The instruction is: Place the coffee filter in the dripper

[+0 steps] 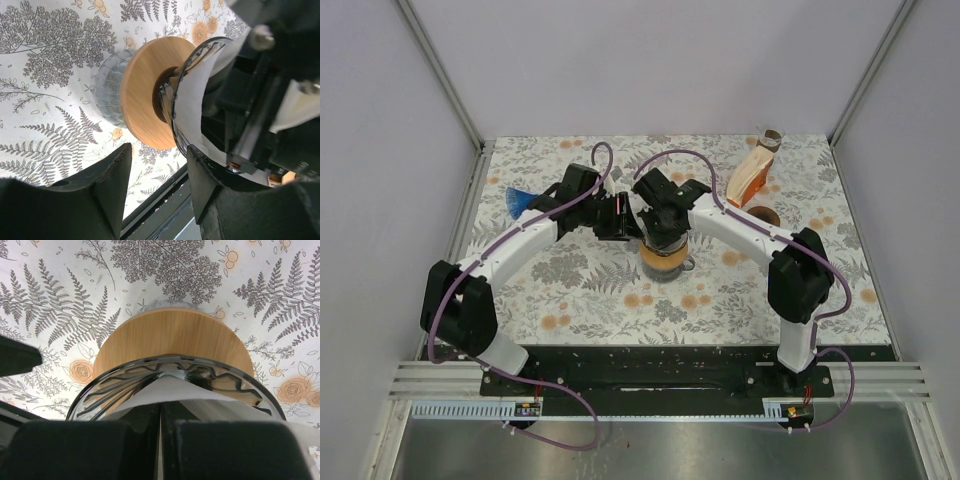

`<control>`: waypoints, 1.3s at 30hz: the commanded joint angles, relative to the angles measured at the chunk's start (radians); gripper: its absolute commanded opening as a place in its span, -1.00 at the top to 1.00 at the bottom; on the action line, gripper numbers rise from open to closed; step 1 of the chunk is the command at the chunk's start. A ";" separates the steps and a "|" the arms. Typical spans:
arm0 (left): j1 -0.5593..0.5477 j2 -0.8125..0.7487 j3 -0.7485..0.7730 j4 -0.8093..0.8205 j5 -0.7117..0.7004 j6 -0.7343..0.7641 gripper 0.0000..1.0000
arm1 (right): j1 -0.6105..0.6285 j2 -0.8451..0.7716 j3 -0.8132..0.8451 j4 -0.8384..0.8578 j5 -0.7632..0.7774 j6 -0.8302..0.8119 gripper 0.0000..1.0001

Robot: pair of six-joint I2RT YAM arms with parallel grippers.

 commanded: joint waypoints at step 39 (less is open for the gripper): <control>-0.003 0.050 0.026 0.048 -0.002 -0.026 0.30 | 0.009 -0.047 0.002 0.048 -0.034 -0.031 1.00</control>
